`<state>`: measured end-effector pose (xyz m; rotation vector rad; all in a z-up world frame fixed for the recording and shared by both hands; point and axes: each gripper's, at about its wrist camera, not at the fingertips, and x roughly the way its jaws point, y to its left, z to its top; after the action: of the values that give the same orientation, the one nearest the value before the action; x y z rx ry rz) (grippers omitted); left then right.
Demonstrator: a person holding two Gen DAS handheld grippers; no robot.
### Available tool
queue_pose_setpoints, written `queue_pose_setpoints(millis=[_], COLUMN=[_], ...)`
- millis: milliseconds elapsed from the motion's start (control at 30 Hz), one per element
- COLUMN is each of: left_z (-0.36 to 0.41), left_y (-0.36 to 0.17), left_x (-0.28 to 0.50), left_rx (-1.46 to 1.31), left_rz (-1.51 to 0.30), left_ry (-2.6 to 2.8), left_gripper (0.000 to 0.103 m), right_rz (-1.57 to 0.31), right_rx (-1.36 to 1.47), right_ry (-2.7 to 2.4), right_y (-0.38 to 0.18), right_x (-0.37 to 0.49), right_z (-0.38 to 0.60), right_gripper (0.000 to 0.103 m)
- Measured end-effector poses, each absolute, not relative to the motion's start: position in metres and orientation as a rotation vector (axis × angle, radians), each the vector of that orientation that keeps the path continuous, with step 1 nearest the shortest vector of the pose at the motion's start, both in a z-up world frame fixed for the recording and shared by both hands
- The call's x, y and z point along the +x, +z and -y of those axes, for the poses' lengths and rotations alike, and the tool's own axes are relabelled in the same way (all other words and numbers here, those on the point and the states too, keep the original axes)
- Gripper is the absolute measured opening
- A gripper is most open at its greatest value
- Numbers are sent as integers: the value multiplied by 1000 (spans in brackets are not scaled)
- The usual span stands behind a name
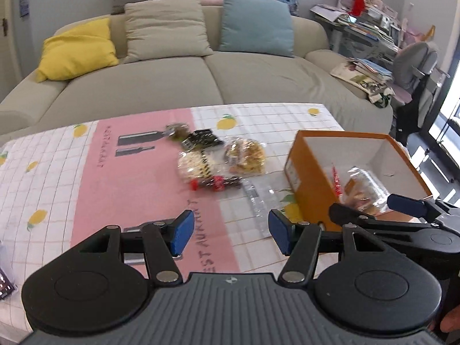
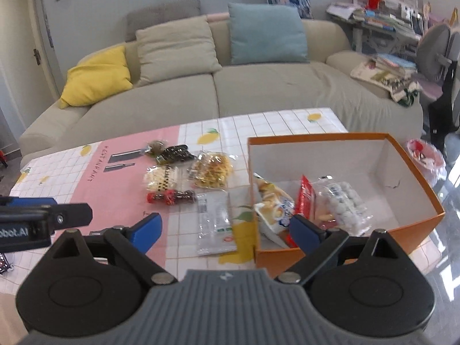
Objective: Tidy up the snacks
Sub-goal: 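Open the right gripper to drop the candy pack while the left withdraws from the box, then grasp the small cola bottle with the left gripper while the right grasps the white wrapped bar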
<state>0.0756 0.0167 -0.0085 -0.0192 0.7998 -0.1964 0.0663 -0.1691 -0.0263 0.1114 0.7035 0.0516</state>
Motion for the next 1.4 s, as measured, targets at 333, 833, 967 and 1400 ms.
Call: queue_pose_setpoints(millis=[333,833,967,1400], left_z=[-50,-78,-66,-35], left_y=[-59,-100,-107,-134], left_x=[89,136,155,222], left_rx=[-67,-164,-96,195], left_rz=[-865,-898,-900,-821], left_ry=[-158,-148,-171,-380], left_gripper=[69,69,69,69], right_rz=[-662,-741,-748,-815], right_rx=[-61,-152,-161,-182], right_ry=[111,145,126,120], right_y=[-61,-105,-114,-150], right_x=[60,130,151,210], right_z=[115,85,88,99], right_gripper=[80,71,71,65])
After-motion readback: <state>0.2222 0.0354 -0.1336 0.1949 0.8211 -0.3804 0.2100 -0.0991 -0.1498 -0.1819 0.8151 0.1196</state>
